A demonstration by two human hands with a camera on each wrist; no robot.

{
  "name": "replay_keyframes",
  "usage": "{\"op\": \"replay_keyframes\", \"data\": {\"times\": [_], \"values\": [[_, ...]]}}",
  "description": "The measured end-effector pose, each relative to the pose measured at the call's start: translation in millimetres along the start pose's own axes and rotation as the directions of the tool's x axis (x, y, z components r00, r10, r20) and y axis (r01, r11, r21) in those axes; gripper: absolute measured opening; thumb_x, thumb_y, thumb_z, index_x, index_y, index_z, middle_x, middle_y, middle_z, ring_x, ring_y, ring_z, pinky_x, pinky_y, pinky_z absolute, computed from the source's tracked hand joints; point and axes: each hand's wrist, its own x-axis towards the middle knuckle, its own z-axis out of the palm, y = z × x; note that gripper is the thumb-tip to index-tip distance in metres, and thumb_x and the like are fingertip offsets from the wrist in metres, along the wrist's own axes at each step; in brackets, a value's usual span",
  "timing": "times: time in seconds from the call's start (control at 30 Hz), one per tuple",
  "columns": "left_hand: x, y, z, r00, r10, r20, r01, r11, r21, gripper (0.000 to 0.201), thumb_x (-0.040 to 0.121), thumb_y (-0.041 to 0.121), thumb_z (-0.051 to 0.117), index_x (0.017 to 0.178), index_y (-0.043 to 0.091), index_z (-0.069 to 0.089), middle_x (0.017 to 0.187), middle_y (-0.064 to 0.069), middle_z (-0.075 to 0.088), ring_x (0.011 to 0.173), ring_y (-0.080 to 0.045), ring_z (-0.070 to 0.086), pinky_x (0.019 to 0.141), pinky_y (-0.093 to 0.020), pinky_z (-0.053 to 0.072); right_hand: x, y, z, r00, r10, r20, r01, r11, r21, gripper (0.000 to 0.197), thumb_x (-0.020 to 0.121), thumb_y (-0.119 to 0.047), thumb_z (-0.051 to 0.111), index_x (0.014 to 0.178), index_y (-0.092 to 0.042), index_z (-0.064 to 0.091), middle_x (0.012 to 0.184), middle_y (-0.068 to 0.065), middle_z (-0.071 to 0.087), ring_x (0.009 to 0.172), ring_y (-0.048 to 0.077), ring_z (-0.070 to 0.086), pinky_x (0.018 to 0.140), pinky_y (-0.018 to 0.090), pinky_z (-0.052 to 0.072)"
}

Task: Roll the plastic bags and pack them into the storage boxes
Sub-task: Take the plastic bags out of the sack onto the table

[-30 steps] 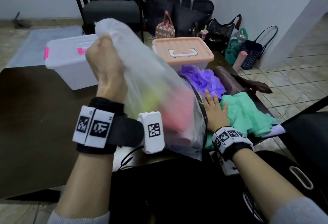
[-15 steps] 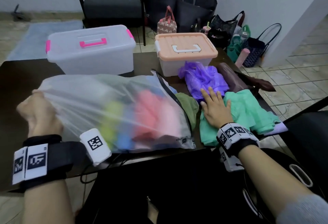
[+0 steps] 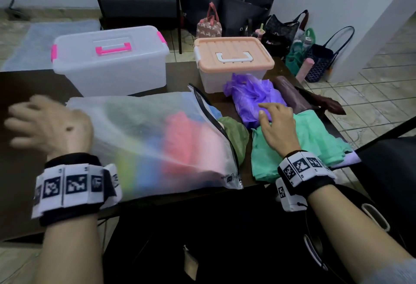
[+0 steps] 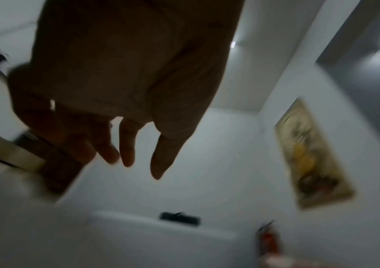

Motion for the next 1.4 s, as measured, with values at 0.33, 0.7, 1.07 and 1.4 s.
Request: {"op": "replay_keyframes", "data": {"times": [0.33,0.7,1.07,1.4], "values": [[-163,183,25,0.813,0.184,0.553,-0.174,0.982,-0.072,0.041,0.096,0.029,0.049,0.117,-0.005,0.056,0.123,-0.019,0.056,0.115,-0.033,0.054,0.091,-0.034,0.042,-10,-39,-3,0.932,0.221,0.288,-0.293,0.926,0.239,0.013,0.088,-0.014,0.054,0.088,-0.015,0.067,0.082,0.002,0.061,0.081,0.016,0.055,0.077,0.023,0.041],[-168,136,21,0.572,0.023,0.82,0.619,0.643,-0.45,0.022,0.092,-0.008,0.04,0.074,0.002,0.047,0.074,-0.012,0.05,0.069,-0.019,0.054,0.06,-0.031,0.053,-55,-47,-5,0.884,0.379,0.273,-0.203,0.838,-0.506,0.038,0.095,-0.015,0.04,0.133,-0.015,0.037,0.136,0.015,0.028,0.121,0.036,0.034,0.088,0.042,0.044],[-175,125,29,0.628,-0.048,0.777,0.683,0.512,-0.52,0.018,0.09,0.016,0.048,0.072,0.014,0.048,0.062,-0.001,0.036,0.059,-0.016,0.038,0.056,-0.026,0.035,-52,-16,-13,0.935,0.247,0.254,-0.075,0.838,-0.54,0.04,0.09,-0.004,0.041,0.128,-0.014,0.038,0.133,0.014,0.031,0.115,0.036,0.038,0.086,0.04,0.041],[-183,120,29,0.728,-0.035,0.685,0.566,0.595,-0.571,0.023,0.089,0.017,0.048,0.066,0.016,0.045,0.063,0.0,0.04,0.058,-0.015,0.039,0.055,-0.029,0.036,-38,-28,-20,0.985,0.054,0.165,-0.006,0.961,-0.276,0.038,0.084,-0.005,0.05,0.121,-0.011,0.056,0.123,0.014,0.047,0.115,0.034,0.041,0.094,0.037,0.034]]}}
